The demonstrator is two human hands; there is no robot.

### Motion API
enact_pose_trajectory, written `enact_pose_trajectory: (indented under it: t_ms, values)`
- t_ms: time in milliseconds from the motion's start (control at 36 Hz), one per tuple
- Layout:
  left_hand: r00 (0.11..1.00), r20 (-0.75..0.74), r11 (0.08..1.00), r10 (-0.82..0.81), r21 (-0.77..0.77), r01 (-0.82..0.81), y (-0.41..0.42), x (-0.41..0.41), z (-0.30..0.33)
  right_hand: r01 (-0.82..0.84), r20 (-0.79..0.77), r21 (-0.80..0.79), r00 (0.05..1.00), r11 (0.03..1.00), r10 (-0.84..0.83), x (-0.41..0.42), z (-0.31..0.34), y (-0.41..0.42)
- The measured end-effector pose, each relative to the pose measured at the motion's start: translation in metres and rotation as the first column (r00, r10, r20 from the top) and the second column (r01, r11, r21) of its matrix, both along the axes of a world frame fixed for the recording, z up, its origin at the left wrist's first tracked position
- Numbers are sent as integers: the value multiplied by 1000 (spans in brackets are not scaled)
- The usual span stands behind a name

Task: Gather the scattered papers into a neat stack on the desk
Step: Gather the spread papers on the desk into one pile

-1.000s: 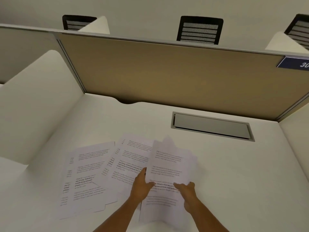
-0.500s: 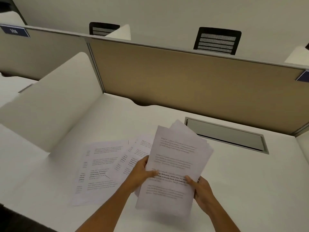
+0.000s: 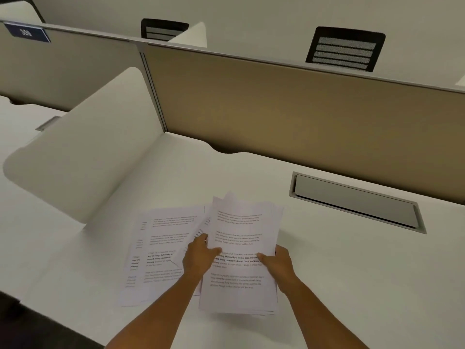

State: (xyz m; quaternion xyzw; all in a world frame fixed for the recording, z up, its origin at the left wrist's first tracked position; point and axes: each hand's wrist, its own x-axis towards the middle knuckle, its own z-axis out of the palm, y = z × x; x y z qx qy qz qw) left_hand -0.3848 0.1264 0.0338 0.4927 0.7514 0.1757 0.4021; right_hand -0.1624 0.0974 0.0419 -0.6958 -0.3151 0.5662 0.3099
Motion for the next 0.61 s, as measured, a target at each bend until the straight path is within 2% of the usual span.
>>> enact_pose_trajectory:
  t_ms: [278, 361, 444, 528, 611]
  values:
    - [994, -58, 996, -87, -37, 85, 33, -16, -30, 67, 184, -88, 982, 994, -49, -33, -19, 27]
    - [979, -158, 991, -127, -55, 119, 43, -18, -38, 60, 287, -135, 958, 989, -19, -40, -28, 34]
    - [938, -282, 976, -202, -142, 168, 50, -21, -47, 27, 475, -270, 873, 963, 108, -46, -34, 42]
    - [930, -298, 969, -213, -184, 163, 56, -23, -56, 47, 498, -368, 854, 929, 154, -52, -34, 49]
    - [929, -302, 968, -212, -198, 157, 57, -24, -62, 63, 467, -402, 872, 913, 145, -55, -35, 56]
